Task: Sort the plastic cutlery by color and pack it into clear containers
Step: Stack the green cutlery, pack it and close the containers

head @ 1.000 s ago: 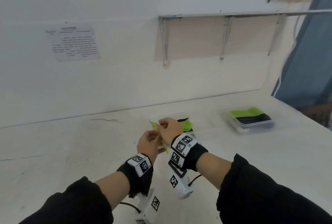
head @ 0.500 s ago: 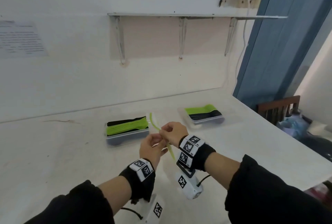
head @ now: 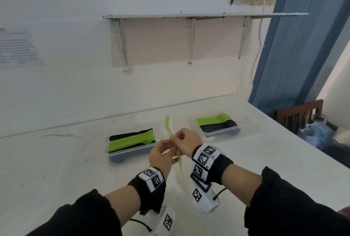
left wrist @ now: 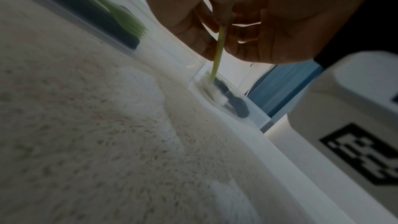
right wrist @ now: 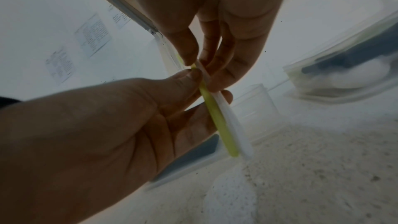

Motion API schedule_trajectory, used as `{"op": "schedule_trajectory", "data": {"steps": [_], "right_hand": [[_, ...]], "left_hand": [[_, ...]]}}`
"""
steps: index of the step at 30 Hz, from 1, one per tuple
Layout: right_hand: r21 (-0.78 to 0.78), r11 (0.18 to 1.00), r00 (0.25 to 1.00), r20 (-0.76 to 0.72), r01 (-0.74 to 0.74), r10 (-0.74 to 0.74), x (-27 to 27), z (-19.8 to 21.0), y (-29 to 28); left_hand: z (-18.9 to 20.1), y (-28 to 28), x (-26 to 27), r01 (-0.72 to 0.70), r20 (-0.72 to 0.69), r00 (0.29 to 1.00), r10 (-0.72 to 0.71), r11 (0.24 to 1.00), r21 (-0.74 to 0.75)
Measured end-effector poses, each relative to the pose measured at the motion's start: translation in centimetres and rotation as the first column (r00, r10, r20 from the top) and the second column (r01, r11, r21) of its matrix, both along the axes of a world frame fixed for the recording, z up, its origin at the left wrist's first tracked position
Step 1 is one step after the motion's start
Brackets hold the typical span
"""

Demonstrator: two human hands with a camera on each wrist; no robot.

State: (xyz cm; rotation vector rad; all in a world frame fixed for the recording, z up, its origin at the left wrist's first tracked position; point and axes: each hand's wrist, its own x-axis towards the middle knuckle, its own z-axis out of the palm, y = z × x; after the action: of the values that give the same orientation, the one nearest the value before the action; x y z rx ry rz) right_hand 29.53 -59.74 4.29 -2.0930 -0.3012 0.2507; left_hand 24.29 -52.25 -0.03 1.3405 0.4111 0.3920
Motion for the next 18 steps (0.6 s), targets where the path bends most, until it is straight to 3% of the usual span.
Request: {"op": "schedule_trajectory", "data": {"steps": [5,10,15,18], "right_hand": [[-0.061,0.998,0.998,0.046,-0.028,0.031,1.5,0.1,-0.9],[-0.100,0.993,0.998,0.026,-0.062,0.065,3.8,0.7,-2.1],[-0.102,0.976,0.981,-0.023,-0.194,0.193,5.6,1.1,-3.3],[-0.062,0.989,0.990,0.002,-0.138,0.138,6.3,0.7,-4.4]], "left_hand": [[-0.7,-0.2,1.4,0.017,-0.024,1.000,-0.015,0.994,0.112],[-0.6,-1.0,3.2,0.058,-0.063,0.997,-0.051,0.991,0.119],[-0.3,-2.8,4.4,0.028,-0.035,0.999,-0.026,0.999,0.042],[0.1,-4.1,4.9,0.032,-0.008,0.999,-0.032,0.999,-0.028]]}}
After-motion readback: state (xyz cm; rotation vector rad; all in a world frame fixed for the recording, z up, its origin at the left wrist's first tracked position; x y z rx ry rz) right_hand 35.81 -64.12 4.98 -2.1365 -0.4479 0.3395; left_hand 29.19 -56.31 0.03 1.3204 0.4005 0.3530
